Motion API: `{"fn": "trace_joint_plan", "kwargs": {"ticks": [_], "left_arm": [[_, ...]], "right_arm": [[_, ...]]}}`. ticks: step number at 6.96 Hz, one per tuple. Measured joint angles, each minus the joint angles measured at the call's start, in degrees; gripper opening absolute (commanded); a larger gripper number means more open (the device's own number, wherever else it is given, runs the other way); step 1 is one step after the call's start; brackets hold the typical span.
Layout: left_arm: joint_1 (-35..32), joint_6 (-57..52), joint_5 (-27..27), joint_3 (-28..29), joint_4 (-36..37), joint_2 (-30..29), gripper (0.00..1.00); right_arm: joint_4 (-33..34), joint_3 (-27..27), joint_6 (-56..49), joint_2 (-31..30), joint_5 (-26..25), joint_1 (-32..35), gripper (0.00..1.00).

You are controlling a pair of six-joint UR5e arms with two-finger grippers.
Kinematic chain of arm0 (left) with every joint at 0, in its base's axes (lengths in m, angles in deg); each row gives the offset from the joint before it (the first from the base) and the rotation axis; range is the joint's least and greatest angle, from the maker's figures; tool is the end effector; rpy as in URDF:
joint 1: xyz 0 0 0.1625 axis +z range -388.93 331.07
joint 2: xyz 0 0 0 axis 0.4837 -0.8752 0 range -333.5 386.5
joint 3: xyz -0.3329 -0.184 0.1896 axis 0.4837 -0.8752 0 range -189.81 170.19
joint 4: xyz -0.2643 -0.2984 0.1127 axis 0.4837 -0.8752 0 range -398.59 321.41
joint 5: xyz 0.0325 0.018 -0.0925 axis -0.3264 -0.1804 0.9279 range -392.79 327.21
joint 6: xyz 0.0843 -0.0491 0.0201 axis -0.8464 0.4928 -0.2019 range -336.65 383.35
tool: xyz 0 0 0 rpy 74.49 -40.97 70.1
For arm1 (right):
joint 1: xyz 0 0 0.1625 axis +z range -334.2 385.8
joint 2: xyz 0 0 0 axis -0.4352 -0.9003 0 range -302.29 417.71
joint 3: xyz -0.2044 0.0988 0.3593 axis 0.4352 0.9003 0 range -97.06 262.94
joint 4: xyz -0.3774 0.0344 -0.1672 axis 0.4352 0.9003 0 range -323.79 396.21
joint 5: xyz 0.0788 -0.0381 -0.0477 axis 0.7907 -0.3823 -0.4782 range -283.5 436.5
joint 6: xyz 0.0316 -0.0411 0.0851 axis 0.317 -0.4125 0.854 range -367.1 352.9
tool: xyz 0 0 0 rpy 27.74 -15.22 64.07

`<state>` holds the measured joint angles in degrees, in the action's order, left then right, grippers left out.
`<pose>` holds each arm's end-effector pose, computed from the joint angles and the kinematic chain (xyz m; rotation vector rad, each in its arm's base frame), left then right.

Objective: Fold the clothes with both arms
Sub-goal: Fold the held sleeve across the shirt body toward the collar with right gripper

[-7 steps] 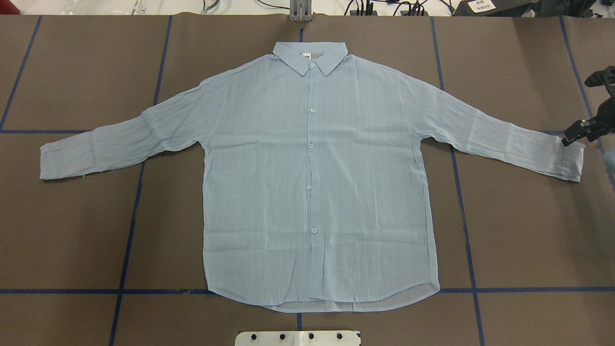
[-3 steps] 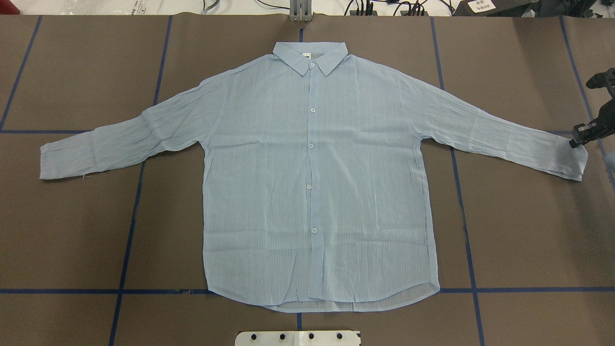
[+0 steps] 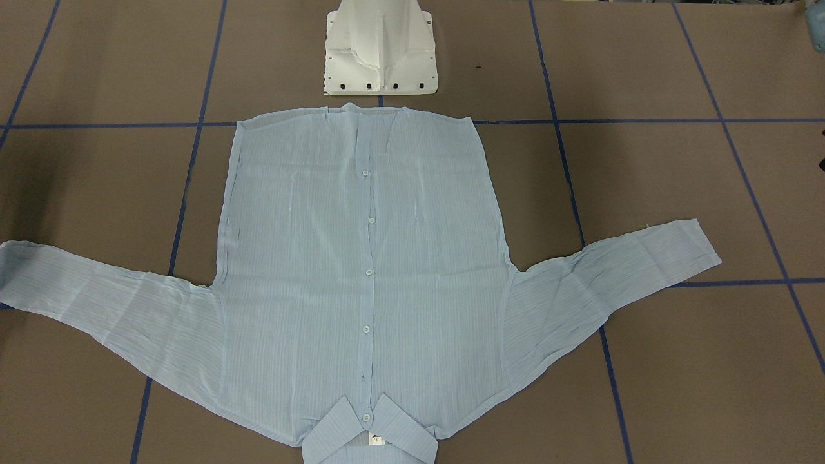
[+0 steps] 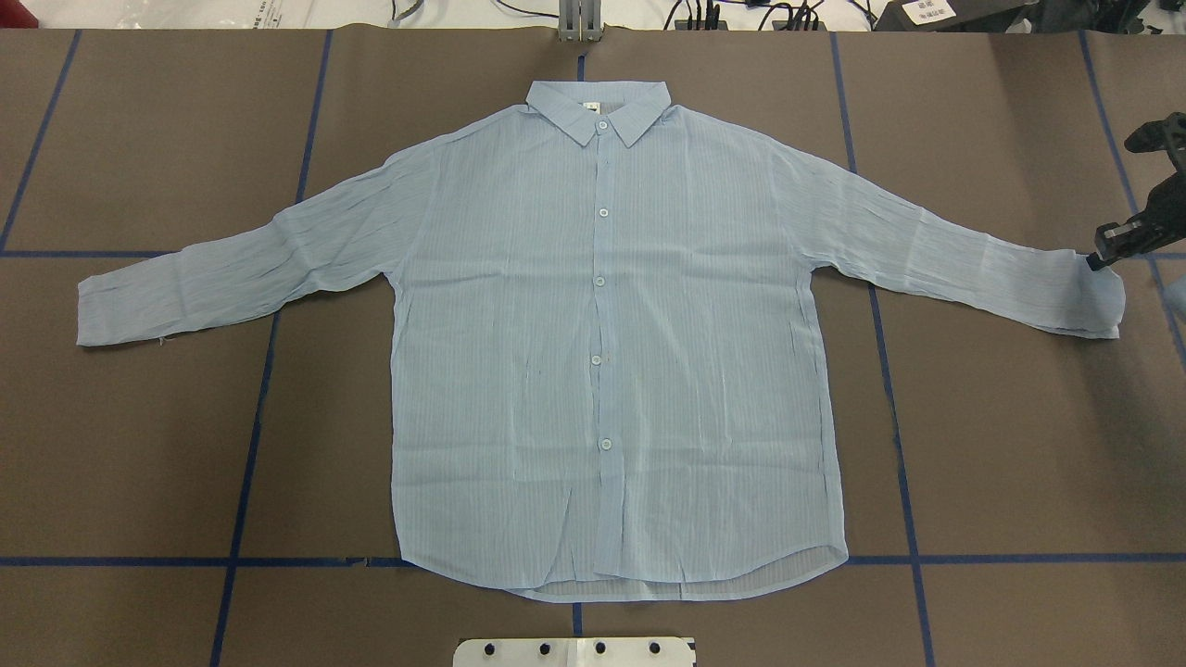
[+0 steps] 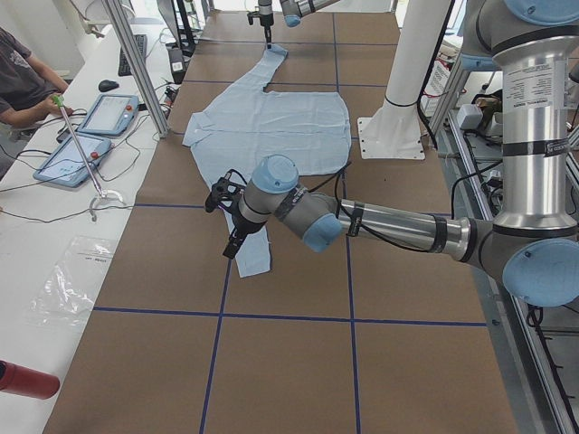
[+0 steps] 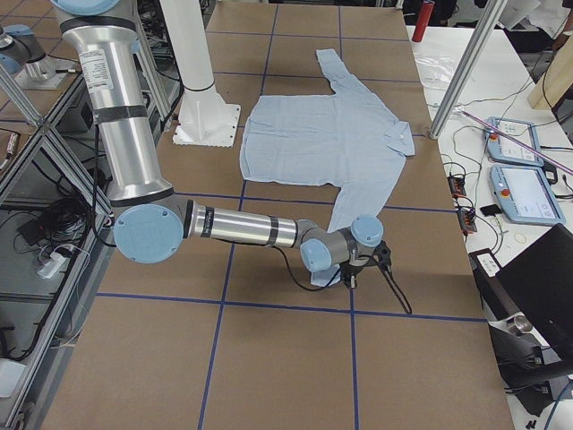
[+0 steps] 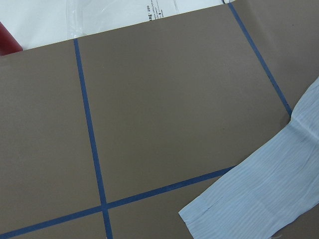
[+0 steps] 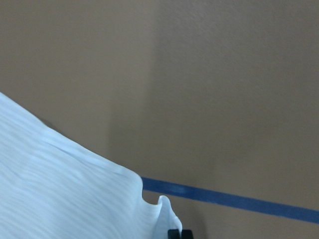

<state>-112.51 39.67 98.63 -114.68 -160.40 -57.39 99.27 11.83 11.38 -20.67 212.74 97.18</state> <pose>-0.0148 -0.4713 0.5172 0.5255 0.8095 0.0967 -0.1308 -0.5803 0.6598 0.0532 -0.8606 -0.1406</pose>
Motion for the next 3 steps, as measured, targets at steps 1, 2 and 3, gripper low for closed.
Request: {"fn": "trace_joint_plan", "kwargs": {"ticks": [1, 2, 3], "left_arm": [[0.00, -0.02, 0.04, -0.20, 0.00, 0.02, 1.00], [0.00, 0.00, 0.06, -0.33, 0.00, 0.03, 1.00], [0.00, 0.02, 0.06, -0.38, 0.02, 0.04, 1.00]], "right_arm": [[-0.01, -3.71, 6.08, 0.16, 1.50, -0.43, 0.00], [-0.23, -8.11, 15.18, 0.66, 2.33, -2.73, 0.00], [-0.34, -12.15, 26.87, 2.80, 2.32, -7.09, 0.00]]}}
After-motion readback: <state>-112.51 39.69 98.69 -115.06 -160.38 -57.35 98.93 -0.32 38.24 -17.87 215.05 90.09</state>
